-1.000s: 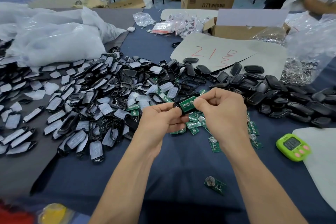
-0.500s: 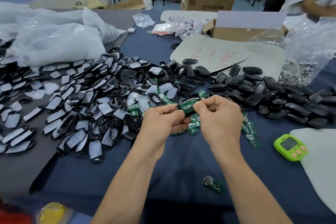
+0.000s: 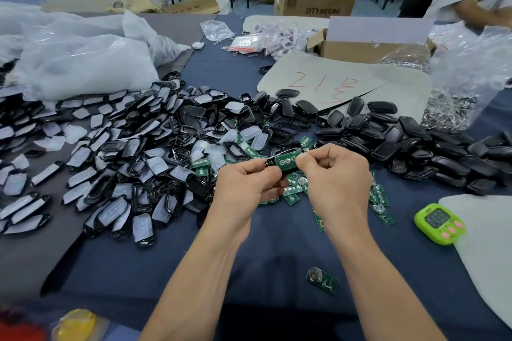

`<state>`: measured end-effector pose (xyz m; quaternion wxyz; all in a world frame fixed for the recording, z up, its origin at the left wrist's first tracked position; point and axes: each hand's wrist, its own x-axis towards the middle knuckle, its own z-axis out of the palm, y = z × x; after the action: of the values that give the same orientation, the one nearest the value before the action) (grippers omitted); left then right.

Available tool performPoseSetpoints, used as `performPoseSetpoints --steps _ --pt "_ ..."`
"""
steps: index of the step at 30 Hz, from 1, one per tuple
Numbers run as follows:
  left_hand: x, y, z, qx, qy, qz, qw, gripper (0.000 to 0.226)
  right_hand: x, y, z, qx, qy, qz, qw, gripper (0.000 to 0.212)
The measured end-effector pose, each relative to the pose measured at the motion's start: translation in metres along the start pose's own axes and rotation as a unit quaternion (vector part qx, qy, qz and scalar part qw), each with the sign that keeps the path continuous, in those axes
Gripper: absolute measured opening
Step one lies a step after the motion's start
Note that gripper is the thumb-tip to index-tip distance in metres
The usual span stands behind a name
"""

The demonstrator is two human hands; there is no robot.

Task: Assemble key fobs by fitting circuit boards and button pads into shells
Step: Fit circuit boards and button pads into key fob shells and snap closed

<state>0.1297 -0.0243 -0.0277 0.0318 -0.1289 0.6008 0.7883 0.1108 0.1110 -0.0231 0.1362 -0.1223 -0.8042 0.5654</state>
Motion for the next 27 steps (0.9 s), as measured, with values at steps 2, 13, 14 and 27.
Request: performPoseSetpoints --steps 2,13,14,27 --pt "0.0 -0.001 0.0 -0.001 0.004 0.002 1.0 0.023 0.0 -0.001 0.0 -0.013 0.003 -0.001 1.0 0.015" --pt "0.002 -0.008 0.002 -0.03 0.038 0.008 0.999 0.01 0.001 -0.009 -0.002 -0.064 -0.015 0.001 0.998 0.019" --pt "0.002 -0.009 0.002 -0.033 0.047 0.011 0.998 0.012 0.002 -0.01 -0.002 -0.071 -0.02 0.003 0.997 0.019" --pt "0.007 -0.008 -0.001 0.013 0.078 0.048 0.996 0.023 0.004 -0.018 -0.004 -0.122 -0.026 -0.021 0.992 0.023"
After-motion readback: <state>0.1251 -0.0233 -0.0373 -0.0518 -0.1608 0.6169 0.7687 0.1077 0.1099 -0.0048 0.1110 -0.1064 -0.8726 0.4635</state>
